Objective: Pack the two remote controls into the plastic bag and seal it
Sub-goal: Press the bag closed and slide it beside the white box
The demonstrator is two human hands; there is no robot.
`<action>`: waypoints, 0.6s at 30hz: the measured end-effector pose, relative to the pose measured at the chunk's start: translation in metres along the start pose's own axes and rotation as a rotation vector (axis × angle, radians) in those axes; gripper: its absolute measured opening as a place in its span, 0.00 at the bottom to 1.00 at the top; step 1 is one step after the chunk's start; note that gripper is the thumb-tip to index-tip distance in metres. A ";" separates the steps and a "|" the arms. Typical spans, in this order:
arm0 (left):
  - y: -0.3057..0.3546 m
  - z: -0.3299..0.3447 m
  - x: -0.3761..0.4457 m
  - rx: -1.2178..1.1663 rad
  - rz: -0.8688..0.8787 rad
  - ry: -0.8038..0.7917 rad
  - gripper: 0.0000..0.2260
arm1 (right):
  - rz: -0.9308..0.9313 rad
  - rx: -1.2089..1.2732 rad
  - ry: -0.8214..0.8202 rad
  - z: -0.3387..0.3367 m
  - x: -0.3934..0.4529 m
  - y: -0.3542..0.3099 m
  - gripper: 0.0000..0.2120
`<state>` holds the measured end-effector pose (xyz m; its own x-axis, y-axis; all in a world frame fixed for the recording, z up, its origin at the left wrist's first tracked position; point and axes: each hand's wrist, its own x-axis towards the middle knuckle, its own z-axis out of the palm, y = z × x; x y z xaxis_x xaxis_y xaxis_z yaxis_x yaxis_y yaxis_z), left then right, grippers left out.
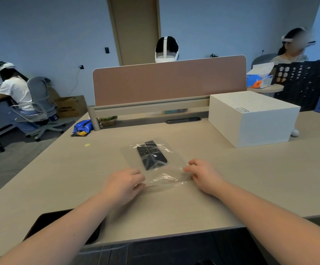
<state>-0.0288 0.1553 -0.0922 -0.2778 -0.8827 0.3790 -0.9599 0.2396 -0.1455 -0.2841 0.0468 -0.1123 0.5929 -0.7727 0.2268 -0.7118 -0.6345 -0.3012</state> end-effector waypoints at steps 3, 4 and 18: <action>-0.001 0.000 -0.003 0.113 0.051 0.014 0.08 | 0.051 -0.035 -0.015 0.000 0.000 0.009 0.11; -0.002 -0.001 -0.004 0.159 0.077 0.009 0.05 | 0.062 -0.041 -0.002 -0.001 -0.001 0.013 0.10; 0.002 -0.003 -0.018 0.157 0.023 0.023 0.06 | -0.248 -0.119 0.124 -0.001 -0.005 -0.006 0.15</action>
<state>-0.0255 0.1731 -0.0967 -0.3025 -0.8676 0.3946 -0.9359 0.1921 -0.2952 -0.2831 0.0551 -0.1105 0.7086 -0.5855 0.3937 -0.5948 -0.7959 -0.1132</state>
